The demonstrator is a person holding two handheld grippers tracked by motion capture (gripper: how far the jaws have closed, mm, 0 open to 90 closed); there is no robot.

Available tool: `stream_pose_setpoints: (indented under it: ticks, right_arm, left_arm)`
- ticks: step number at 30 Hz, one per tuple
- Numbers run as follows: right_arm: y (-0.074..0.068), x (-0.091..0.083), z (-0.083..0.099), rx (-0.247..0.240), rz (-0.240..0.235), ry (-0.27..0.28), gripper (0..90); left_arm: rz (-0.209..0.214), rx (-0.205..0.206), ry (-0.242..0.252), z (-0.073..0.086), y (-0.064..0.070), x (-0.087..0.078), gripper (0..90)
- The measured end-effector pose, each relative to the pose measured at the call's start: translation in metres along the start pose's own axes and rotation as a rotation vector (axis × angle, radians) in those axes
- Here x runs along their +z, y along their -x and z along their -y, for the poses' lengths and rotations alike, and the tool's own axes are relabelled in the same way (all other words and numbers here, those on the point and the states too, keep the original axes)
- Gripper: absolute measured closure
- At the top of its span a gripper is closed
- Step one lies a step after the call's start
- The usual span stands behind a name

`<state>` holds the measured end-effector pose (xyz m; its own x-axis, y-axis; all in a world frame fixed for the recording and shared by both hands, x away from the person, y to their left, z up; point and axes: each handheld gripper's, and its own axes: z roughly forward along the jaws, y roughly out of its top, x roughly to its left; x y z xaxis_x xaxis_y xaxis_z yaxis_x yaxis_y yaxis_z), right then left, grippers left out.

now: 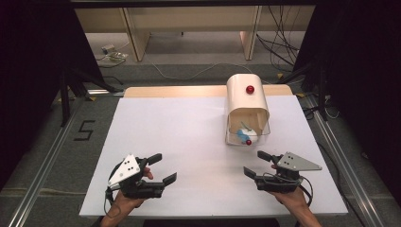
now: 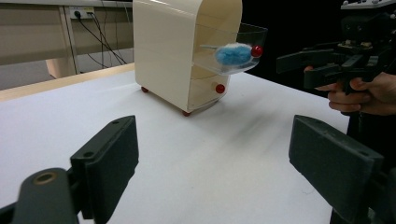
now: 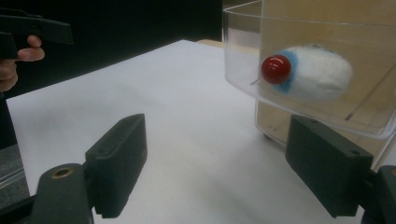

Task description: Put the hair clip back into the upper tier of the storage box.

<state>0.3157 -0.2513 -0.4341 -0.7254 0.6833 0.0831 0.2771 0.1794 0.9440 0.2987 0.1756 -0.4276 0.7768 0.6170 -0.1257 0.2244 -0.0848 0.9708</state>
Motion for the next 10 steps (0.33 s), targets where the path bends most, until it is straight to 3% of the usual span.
stream_pose_setpoints:
  ticks: [10]
  right_arm:
    - [0.0, 0.0005, 0.0002, -0.001, 0.0, -0.003, 21.7]
  left_arm:
    - [0.0, 0.001, 0.0, 0.0, 0.0001, 0.0003, 15.6]
